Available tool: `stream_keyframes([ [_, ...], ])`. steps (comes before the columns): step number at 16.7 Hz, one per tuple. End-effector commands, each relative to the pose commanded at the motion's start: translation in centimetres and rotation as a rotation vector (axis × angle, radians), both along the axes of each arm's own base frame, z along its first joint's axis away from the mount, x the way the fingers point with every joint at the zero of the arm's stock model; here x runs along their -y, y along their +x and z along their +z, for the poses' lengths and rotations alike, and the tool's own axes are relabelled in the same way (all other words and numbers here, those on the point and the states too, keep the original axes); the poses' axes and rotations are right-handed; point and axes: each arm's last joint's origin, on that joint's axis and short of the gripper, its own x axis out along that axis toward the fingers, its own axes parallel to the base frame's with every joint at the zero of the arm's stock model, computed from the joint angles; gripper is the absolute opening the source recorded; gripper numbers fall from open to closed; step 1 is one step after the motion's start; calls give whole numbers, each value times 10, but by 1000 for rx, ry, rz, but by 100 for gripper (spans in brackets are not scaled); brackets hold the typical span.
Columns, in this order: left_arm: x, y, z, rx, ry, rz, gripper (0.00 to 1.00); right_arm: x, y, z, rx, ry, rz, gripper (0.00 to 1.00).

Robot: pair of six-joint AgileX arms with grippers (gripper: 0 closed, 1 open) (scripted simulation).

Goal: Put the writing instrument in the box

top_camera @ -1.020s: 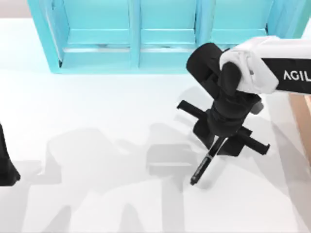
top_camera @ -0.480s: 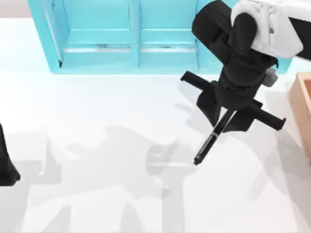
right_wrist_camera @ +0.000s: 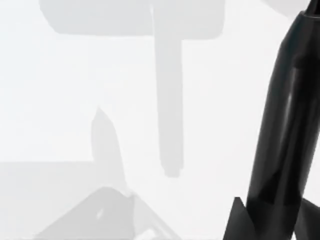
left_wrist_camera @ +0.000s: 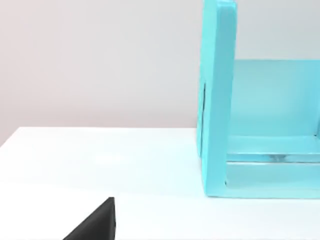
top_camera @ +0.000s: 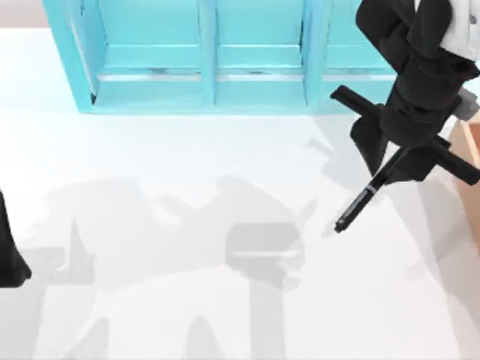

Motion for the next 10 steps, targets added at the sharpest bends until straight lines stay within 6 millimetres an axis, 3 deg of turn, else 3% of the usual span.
stream_keyframes([
  [2,0,0,0,0,0,0,100,48,15,2,-9,-3,-123,0],
  [5,0,0,0,0,0,0,100,143,24,6,-29,-6,-359,0],
  [8,0,0,0,0,0,0,100,235,8,11,-39,-4,-593,0],
  [10,0,0,0,0,0,0,100,280,-9,16,-38,0,-714,0],
])
